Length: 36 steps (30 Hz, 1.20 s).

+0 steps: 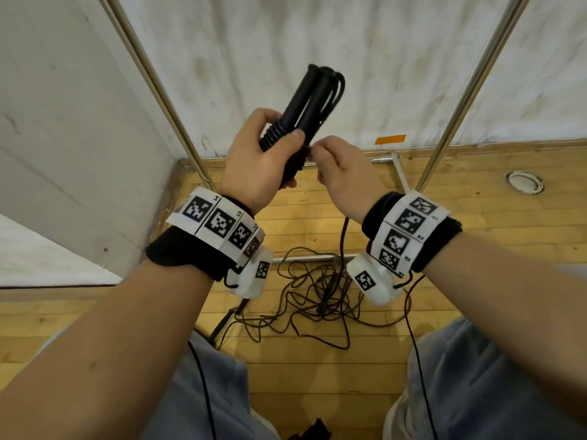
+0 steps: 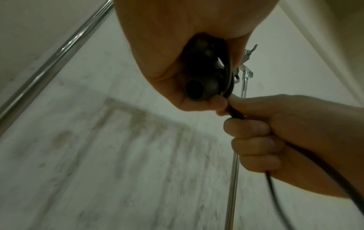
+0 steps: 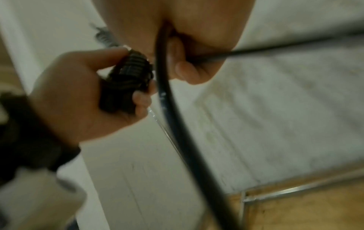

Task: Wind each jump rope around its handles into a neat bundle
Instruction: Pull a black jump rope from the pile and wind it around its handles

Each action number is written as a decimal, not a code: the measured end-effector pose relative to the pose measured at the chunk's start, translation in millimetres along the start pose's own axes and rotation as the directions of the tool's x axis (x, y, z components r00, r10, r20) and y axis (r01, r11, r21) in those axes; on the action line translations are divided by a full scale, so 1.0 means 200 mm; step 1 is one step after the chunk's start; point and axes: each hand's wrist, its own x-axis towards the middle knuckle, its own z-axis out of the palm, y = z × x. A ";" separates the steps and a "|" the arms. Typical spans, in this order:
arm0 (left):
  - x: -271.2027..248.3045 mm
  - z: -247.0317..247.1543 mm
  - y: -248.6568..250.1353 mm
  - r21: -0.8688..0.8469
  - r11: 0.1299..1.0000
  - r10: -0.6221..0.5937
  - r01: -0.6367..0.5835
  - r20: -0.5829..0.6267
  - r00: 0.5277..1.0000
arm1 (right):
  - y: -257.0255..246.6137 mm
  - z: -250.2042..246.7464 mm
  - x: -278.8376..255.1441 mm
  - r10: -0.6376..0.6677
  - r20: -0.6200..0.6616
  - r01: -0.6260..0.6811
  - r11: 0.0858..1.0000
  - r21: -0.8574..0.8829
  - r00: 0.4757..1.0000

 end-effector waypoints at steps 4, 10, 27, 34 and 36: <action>0.02 0.00 0.02 0.016 1.000 0.018 -0.018 0.002 1.000 | 0.00 0.00 -0.03 -0.063 0.050 0.072 0.977 -0.203 0.997; 0.02 0.04 0.03 0.013 0.999 -0.047 0.047 0.018 0.999 | -0.03 0.00 -0.03 0.080 0.074 -0.055 0.955 -0.292 0.994; 0.09 -0.12 -0.10 0.617 0.781 0.092 -0.093 0.033 0.995 | -0.07 -0.04 -0.03 0.097 0.235 -0.008 0.935 -0.354 0.967; 0.11 -0.13 -0.26 0.833 0.548 -0.067 -0.079 0.138 0.988 | -0.08 -0.06 -0.02 0.134 0.359 0.165 0.706 -0.689 0.924; 0.11 -0.11 -0.29 0.850 0.521 -0.115 -0.077 0.159 0.981 | -0.10 -0.06 -0.02 0.134 0.376 0.201 0.659 -0.725 0.917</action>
